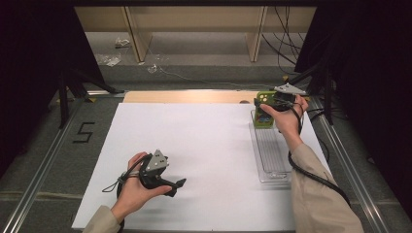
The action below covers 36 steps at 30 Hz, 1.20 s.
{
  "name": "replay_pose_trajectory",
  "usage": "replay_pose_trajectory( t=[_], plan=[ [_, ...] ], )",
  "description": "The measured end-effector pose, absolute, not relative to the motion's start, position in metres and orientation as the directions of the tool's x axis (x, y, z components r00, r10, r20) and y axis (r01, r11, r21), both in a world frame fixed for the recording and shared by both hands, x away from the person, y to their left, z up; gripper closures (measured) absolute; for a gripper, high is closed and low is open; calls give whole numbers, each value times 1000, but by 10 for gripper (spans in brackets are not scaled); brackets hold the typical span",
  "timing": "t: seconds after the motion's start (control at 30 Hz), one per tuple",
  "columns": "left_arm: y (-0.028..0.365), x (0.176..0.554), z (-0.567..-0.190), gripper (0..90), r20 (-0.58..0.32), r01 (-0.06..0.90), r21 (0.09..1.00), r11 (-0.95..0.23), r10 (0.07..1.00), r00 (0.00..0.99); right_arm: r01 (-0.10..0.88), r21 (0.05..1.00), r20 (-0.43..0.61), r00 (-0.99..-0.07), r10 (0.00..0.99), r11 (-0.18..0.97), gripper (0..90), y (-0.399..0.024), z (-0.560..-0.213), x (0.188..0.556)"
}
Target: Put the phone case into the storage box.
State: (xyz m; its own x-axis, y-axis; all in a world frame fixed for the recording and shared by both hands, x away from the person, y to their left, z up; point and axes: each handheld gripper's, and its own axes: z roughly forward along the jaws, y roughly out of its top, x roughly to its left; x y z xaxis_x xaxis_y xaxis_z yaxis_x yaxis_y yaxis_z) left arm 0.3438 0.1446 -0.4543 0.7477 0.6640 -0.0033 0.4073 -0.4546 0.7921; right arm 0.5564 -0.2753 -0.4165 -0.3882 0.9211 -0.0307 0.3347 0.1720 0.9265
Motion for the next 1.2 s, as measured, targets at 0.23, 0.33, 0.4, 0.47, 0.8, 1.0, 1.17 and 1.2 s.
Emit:
replay_pose_trajectory(
  t=[0.23,0.33,0.4,0.47,0.8,1.0,1.17,1.2],
  plan=[
    [145,344,-454,11,-3,407,792,-455,664,748,315,936,-27,-373,927,154,6,-279,-413,556],
    [145,344,-454,11,-4,408,792,-454,664,748,308,940,-23,-368,930,145,6,-280,-412,555],
    [145,344,-454,11,-4,408,792,-455,664,748,304,942,-22,-365,931,142,7,-280,-410,555],
    [145,344,-454,11,-5,408,792,-454,664,748,299,944,-21,-364,931,139,8,-281,-409,554],
    [145,343,-455,11,-8,411,792,-451,666,746,300,945,-13,-363,932,130,16,-283,-400,547],
    [145,344,-454,10,-7,410,794,-448,668,744,307,942,-13,-367,930,134,19,-282,-395,538],
    [146,344,-454,11,-9,411,795,-447,668,744,303,942,-22,-371,929,143,20,-284,-391,528],
    [146,344,-454,11,-9,411,795,-447,668,744,302,942,-24,-370,929,145,21,-285,-390,526]
  ],
)
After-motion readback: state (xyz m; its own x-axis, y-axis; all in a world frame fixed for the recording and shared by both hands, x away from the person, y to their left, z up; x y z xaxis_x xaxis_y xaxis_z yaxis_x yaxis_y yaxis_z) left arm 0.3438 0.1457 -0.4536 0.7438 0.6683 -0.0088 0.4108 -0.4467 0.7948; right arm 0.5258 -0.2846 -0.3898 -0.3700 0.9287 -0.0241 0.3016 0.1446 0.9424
